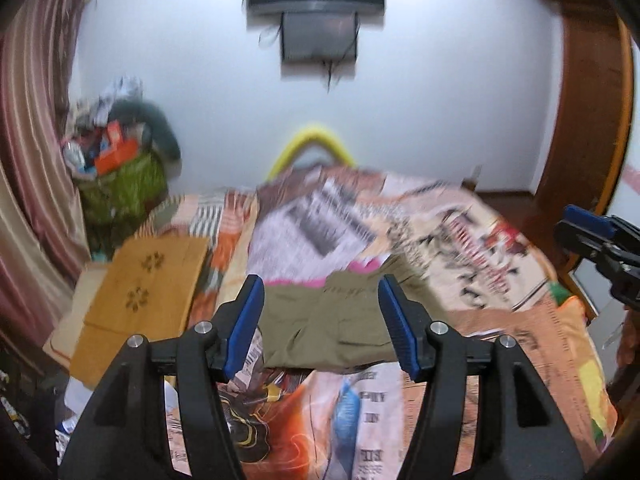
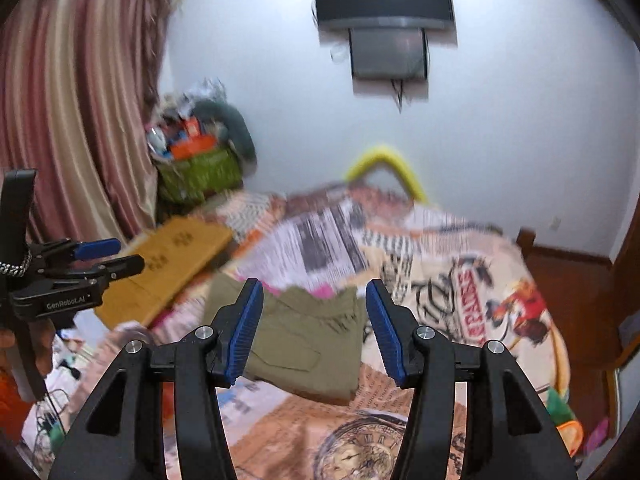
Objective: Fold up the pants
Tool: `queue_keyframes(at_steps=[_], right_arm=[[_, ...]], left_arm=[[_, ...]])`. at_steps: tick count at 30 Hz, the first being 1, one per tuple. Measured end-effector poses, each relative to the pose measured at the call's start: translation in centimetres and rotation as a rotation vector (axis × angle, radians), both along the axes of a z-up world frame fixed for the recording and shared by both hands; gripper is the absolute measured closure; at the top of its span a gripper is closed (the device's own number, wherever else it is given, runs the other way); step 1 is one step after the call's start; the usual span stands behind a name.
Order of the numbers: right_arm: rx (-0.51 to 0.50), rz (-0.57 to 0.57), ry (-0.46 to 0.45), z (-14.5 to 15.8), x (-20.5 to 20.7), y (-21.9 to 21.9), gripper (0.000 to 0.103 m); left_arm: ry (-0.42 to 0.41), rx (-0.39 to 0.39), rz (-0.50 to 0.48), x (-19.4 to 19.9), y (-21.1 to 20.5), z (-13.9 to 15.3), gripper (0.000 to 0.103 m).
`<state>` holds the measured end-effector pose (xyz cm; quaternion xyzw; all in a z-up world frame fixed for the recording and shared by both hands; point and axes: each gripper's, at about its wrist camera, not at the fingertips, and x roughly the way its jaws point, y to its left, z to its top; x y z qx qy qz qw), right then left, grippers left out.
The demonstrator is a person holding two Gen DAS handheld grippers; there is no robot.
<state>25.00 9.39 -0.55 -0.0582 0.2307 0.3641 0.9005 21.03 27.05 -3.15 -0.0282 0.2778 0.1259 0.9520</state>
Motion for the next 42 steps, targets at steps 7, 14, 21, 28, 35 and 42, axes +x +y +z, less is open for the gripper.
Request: queue_keyframes(at_steps=[7, 14, 21, 28, 35, 42], right_arm=[[0.154, 0.051, -0.139, 4.1, -9.0, -3.6, 0.054], [0.227, 0.039, -0.266, 5.2, -16.4, -5.6, 0.054], [0.253, 0.029, -0.281, 4.7, -19.7, -6.6, 0.054], [0.242, 0.006, -0.250, 4.2, -20.4, -6.9, 0.041], [0.263, -0.031, -0.264, 4.2, -21.0, -7.1, 0.011], [0.259, -0.052, -0.277, 3.6, -21.7, -7.5, 0.001]], left_arm=[[-0.215, 0.018, -0.009, -10.2, -4.2, 4.7, 0.033], [-0.331, 0.028, 0.000, -17.6, -7.0, 5.8, 0.033], [-0.391, 0.002, 0.004, -22.4, -8.7, 5.4, 0.033], [-0.410, 0.053, 0.019, -24.7, -10.3, 4.5, 0.022], [-0.429, 0.036, 0.031, -25.4, -10.6, 4.4, 0.001], [-0.432, 0.035, 0.035, -25.5, -10.9, 4.3, 0.000]])
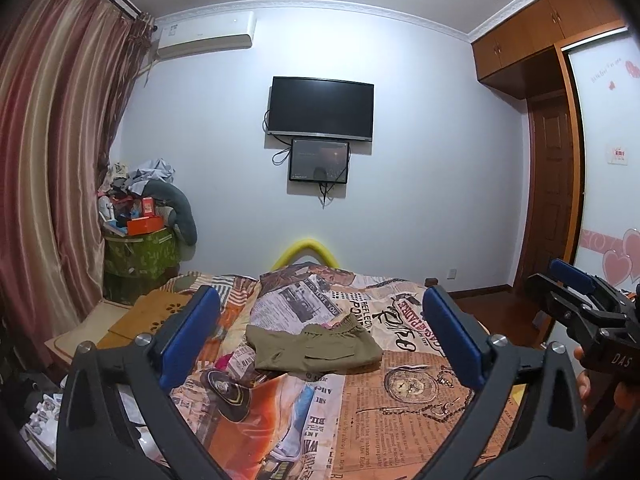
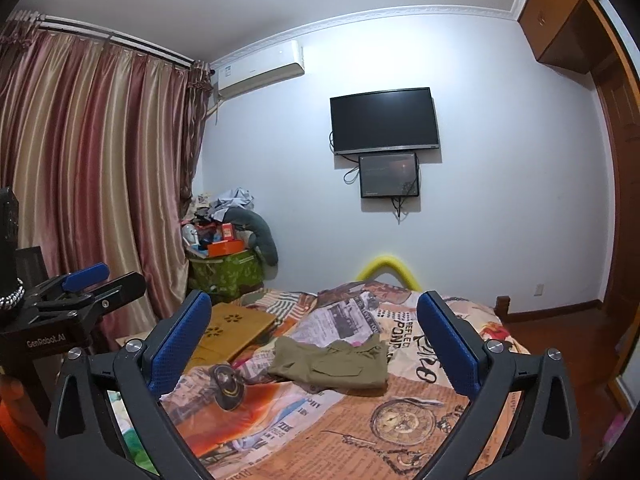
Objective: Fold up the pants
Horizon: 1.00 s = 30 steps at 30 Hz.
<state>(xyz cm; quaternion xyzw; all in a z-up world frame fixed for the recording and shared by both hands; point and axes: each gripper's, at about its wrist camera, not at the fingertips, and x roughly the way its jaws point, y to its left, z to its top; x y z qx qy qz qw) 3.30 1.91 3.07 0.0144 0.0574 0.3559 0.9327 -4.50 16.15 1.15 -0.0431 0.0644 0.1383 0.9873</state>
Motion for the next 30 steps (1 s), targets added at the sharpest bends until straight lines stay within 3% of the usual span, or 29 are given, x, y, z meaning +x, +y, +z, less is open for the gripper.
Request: queue_keyframes(at_steps=[30], right_arm=[[0.005, -0.036, 0.012, -0.1, -0.7, -1.2, 0.001]], left_arm=[[0.013, -0.004, -0.019, 0.5, 0.4, -0.7, 0.000]])
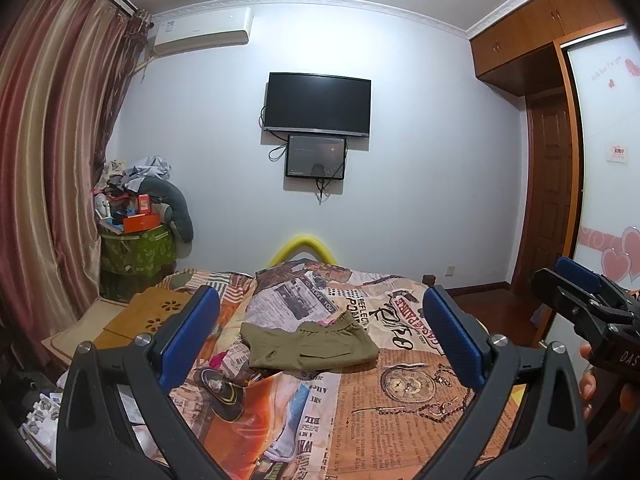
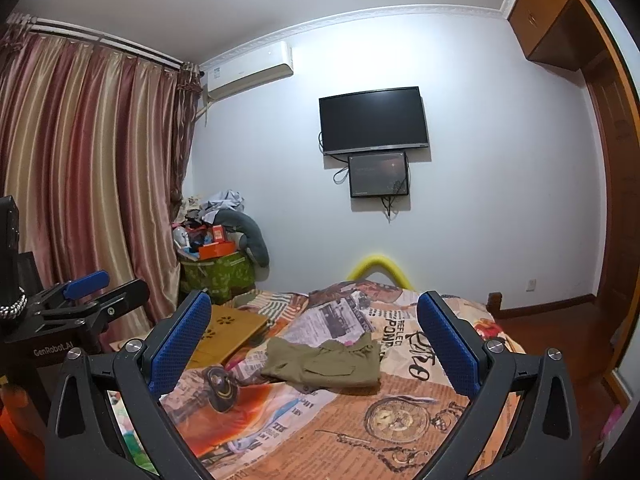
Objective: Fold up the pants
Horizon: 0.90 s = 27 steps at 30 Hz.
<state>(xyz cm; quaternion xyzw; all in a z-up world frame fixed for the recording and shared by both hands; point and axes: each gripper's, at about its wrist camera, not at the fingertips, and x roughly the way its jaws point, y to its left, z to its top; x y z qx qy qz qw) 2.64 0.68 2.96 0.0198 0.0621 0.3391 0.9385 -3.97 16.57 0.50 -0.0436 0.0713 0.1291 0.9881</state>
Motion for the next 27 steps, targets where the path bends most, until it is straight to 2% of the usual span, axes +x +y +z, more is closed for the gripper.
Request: queue_keyframes(at_steps=[27], right_arm=[[0.021, -0.023, 0.010, 0.42, 0.41, -1.02, 0.001]], left_arm=[[0.019, 0.019, -0.050, 0.38, -0.24, -0.14, 0.000]])
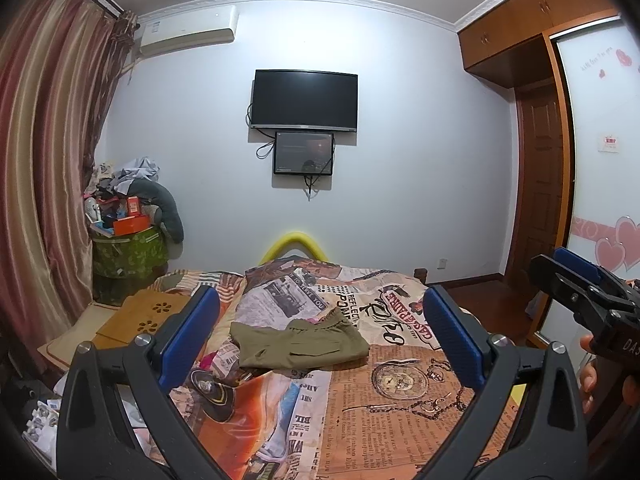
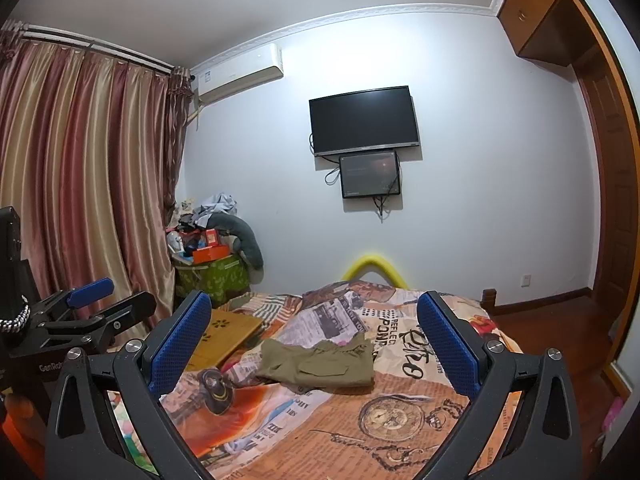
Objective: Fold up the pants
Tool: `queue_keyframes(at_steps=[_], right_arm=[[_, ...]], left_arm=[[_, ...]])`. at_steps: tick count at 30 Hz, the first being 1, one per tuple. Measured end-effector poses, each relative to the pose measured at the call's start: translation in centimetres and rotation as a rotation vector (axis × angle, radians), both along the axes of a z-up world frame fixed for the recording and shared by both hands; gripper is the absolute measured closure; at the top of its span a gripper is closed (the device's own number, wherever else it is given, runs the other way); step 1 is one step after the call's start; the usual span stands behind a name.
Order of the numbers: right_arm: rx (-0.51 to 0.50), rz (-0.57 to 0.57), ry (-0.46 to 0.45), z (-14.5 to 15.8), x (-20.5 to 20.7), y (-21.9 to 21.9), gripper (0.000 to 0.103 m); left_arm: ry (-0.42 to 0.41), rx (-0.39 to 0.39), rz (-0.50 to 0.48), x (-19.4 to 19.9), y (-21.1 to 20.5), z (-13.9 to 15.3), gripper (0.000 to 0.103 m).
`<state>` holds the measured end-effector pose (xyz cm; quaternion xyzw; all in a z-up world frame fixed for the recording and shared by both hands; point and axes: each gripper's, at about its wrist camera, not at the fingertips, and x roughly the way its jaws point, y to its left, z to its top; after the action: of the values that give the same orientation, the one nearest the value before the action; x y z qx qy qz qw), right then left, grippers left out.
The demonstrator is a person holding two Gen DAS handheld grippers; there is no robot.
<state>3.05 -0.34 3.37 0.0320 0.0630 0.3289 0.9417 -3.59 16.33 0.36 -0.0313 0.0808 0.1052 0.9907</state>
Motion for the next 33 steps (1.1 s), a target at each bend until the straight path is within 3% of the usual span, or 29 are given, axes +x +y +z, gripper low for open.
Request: queue_keyframes(at_steps=[33], right_arm=[[0.006, -0.009, 0.013, -0.34, 0.34, -0.12, 0.001]], left_arm=[[0.027, 0.013, -0.043, 0.73, 0.03, -0.17, 0.000]])
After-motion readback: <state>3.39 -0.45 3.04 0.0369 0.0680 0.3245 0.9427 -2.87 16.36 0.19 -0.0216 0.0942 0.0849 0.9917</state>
